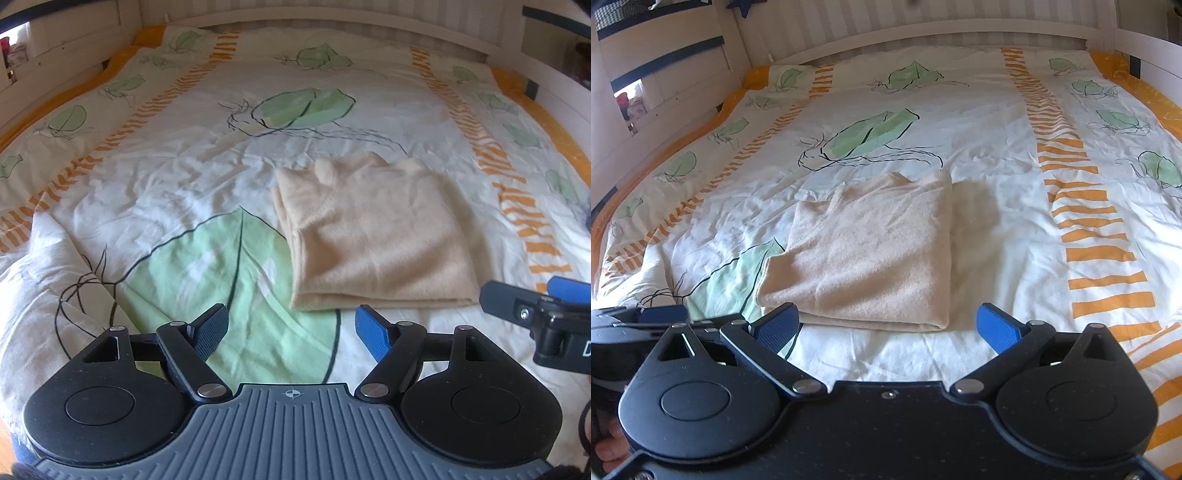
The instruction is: Fold small clothes
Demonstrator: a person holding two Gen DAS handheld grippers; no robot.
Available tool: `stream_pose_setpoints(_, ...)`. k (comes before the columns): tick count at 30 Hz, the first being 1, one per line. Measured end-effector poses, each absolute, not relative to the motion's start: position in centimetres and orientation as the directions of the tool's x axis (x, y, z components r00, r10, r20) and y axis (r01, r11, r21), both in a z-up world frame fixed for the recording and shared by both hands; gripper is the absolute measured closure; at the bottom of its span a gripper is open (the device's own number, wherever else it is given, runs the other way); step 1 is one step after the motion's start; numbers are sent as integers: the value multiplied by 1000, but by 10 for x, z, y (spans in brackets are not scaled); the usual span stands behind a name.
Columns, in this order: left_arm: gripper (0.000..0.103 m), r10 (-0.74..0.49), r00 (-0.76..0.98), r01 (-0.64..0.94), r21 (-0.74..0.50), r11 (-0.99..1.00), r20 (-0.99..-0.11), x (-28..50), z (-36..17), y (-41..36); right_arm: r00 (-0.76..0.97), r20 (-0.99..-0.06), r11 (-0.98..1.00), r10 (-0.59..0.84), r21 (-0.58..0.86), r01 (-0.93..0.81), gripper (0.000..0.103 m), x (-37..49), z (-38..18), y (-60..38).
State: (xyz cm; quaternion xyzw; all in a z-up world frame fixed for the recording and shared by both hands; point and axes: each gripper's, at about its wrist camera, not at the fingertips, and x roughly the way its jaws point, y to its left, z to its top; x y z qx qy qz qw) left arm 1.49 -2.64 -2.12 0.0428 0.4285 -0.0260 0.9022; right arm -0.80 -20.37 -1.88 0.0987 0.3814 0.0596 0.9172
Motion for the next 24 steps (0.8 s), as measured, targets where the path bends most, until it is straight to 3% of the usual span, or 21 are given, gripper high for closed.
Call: stream_pose_setpoints(24, 28, -24, 621, 91, 42, 995, -784, 8, -22, -31, 696, -695, 969, 182, 249, -5, 1, -13, -22, -210)
